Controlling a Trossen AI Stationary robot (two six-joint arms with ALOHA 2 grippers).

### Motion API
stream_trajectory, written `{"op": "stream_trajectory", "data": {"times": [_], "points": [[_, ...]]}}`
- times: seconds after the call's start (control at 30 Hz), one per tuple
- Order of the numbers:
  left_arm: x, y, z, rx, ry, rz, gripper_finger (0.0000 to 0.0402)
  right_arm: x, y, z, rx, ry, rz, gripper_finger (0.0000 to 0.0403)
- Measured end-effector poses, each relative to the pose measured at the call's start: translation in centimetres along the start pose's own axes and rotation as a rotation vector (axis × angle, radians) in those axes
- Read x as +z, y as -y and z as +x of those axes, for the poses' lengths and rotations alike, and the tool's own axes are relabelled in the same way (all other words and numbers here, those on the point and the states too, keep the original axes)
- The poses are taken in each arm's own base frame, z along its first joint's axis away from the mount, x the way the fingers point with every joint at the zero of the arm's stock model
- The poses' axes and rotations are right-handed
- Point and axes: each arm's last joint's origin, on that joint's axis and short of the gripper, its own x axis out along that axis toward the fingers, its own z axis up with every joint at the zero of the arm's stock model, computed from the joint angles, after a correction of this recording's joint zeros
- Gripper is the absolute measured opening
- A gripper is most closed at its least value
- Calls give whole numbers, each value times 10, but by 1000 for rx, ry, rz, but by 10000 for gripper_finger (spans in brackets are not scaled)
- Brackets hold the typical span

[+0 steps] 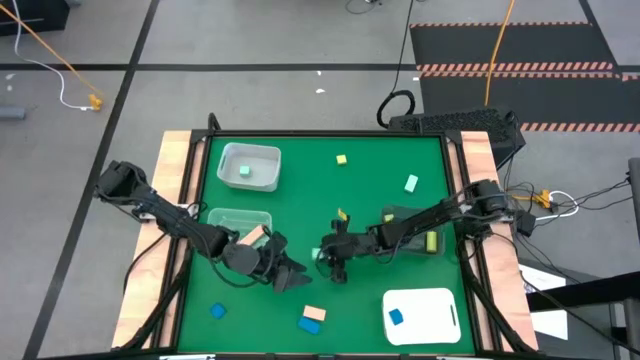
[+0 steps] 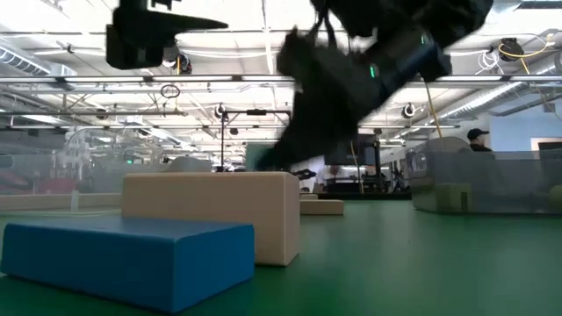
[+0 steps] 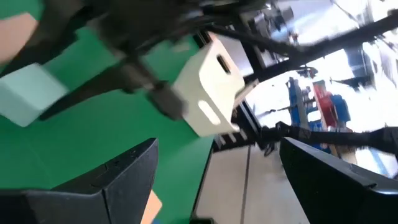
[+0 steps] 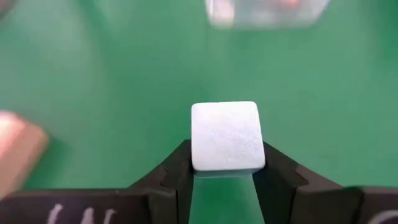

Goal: Sort & place blocks by color
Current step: Put the bottom light blue block into the gray bin

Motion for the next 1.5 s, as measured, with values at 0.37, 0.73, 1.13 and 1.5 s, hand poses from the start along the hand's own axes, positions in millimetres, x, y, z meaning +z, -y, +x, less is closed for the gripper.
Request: {"op": "stream_trajectory", "data": {"times": [0.37, 0.73, 1.13, 1.5], "points": [[37, -13, 8, 30, 144, -203, 335, 55, 10, -64, -11, 202, -91, 113], [49, -19, 10, 42, 185, -243, 335, 58, 9, -98, -80, 145, -54, 113], [69, -22, 12, -10, 245, -294, 335, 60, -6, -100, -62, 208, -110, 113], [68, -23, 13, -17, 208, -313, 306, 61, -6, -100, -69, 213, -153, 113]]}}
